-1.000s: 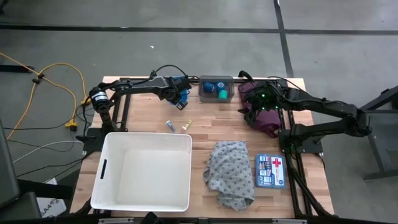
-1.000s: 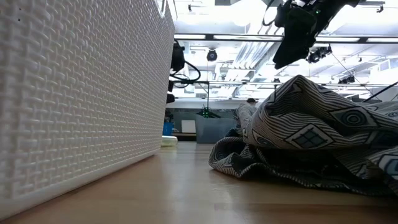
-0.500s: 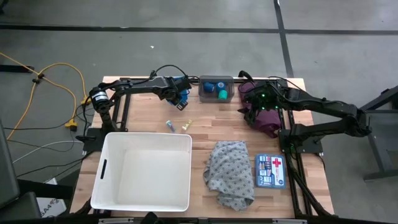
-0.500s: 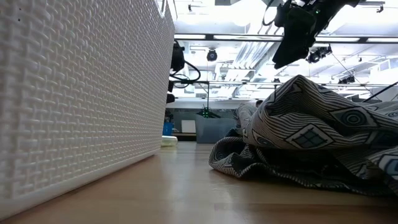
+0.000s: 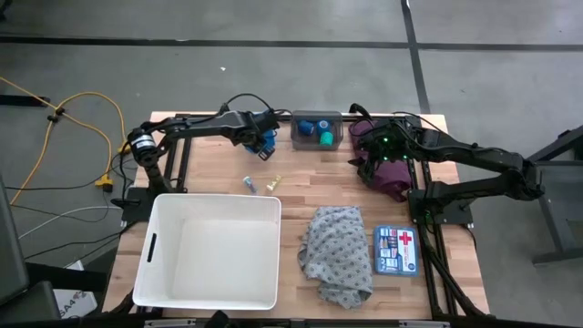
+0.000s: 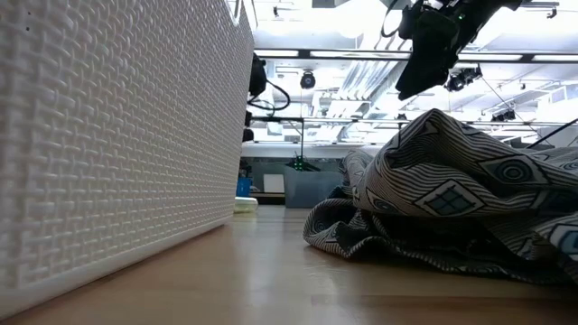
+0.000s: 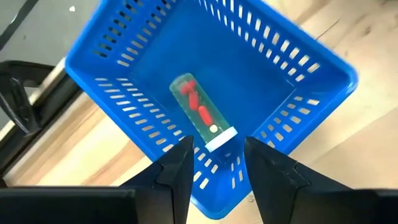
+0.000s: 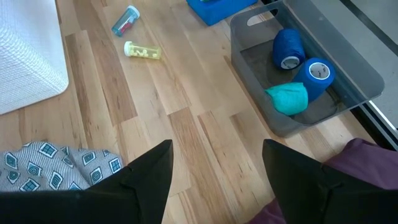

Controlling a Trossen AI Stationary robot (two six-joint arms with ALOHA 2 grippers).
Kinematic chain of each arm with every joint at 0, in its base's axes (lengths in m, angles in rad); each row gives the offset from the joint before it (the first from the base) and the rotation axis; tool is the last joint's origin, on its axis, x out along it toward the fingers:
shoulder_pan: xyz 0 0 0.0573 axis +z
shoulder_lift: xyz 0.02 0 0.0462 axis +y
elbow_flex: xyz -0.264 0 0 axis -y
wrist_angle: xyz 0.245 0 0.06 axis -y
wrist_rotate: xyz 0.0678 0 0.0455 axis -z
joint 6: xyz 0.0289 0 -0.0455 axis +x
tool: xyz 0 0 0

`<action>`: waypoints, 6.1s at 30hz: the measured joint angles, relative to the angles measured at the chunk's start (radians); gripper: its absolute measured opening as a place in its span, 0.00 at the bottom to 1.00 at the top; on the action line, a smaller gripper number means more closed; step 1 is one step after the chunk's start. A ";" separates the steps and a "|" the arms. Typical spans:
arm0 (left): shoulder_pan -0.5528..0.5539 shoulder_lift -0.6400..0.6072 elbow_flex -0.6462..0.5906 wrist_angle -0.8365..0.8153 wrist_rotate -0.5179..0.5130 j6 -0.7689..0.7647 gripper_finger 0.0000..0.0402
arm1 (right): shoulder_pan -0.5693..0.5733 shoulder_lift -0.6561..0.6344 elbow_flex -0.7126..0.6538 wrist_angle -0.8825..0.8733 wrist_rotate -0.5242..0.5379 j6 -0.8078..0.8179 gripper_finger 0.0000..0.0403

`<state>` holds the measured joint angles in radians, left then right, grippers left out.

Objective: Pick & place medical supplies in basket/bin
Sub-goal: Put the yellow pill bottle into the blue basket

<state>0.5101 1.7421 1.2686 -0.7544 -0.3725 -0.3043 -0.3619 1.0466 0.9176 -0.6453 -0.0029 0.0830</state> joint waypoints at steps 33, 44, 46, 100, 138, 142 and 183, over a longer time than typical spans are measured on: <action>-0.115 -0.187 0.000 0.045 0.005 -0.063 0.33 | 0.000 0.000 0.000 0.000 0.000 0.000 0.59; -0.242 -0.187 0.081 0.046 0.061 -0.167 0.33 | 0.000 0.000 0.000 0.000 0.000 0.000 0.59; -0.256 -0.187 0.097 0.048 0.061 -0.168 0.33 | 0.000 0.000 0.000 0.000 0.000 0.000 0.59; -0.265 0.198 0.390 -0.345 0.338 -0.407 0.33 | 0.000 0.000 0.000 0.031 0.000 0.000 0.59; -0.249 0.330 0.381 -0.351 0.370 -0.382 0.33 | 0.000 0.000 0.000 0.059 0.000 0.000 0.59; -0.249 0.330 0.381 -0.355 0.370 -0.382 0.33 | 0.000 0.000 0.000 0.059 0.000 0.000 0.59; -0.244 0.402 0.378 -0.360 0.406 -0.374 0.29 | 0.000 0.000 0.000 0.059 0.000 0.000 0.59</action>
<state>0.2657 2.1445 1.6470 -1.1146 0.0336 -0.6779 -0.3621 1.0466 0.9176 -0.5861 -0.0029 0.0830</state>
